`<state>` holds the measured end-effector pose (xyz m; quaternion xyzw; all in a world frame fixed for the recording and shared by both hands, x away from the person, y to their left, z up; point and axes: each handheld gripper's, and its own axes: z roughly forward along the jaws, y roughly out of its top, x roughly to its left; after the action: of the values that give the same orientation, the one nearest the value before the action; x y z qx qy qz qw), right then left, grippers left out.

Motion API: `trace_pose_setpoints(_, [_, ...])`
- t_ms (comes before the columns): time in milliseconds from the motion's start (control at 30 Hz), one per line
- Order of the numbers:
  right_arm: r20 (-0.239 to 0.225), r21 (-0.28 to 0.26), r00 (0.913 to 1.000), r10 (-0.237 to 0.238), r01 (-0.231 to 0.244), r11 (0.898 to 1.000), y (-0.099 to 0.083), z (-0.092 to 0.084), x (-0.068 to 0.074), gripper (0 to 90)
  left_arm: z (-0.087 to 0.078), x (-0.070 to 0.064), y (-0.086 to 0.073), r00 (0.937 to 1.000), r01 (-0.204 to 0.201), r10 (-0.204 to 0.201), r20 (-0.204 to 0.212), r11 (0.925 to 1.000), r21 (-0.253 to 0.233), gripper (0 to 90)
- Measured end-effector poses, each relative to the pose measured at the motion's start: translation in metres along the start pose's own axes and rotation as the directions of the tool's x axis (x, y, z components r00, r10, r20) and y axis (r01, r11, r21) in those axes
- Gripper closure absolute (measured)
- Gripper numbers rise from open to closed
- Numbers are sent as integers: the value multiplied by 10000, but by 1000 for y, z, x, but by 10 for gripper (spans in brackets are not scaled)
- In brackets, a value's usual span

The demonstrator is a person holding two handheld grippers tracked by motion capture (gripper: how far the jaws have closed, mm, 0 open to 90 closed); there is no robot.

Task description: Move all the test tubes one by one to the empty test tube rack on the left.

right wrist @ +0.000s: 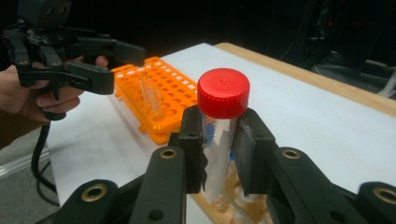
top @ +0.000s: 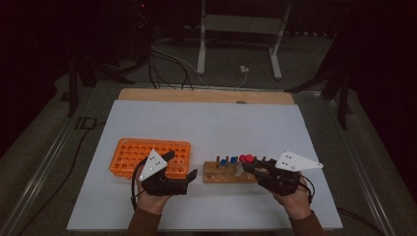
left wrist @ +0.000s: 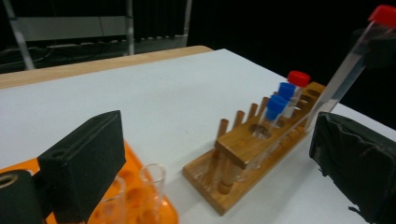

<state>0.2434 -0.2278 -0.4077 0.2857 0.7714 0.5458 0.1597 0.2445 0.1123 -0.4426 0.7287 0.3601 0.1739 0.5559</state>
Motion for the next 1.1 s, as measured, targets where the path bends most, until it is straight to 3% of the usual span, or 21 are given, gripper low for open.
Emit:
trace_pose_setpoints(233, [-338, 100, 9994, 13, -10, 9999, 0, 9, 9, 748, 10, -17, -2, 9975, -400, 386, 600, 9989, 232, 98])
trace_pose_setpoints(567, [-851, 505, 9964, 36, 7, 9987, -4, 27, 23, 747, 28, -44, -5, 9835, -1154, 1045, 1474, 9910, 675, 288])
trace_pose_setpoints(800, [-1093, 641, 9940, -22, 93, 9979, -5, 34, 29, 747, 35, -55, -7, 9632, -1595, 1357, 2321, 9833, 873, 519])
trace_pose_setpoints(1100, [-1445, 738, 9895, 38, 70, 9973, -8, 40, 35, 747, 35, -59, -6, 9546, -2076, 1803, 2373, 9735, 956, 731])
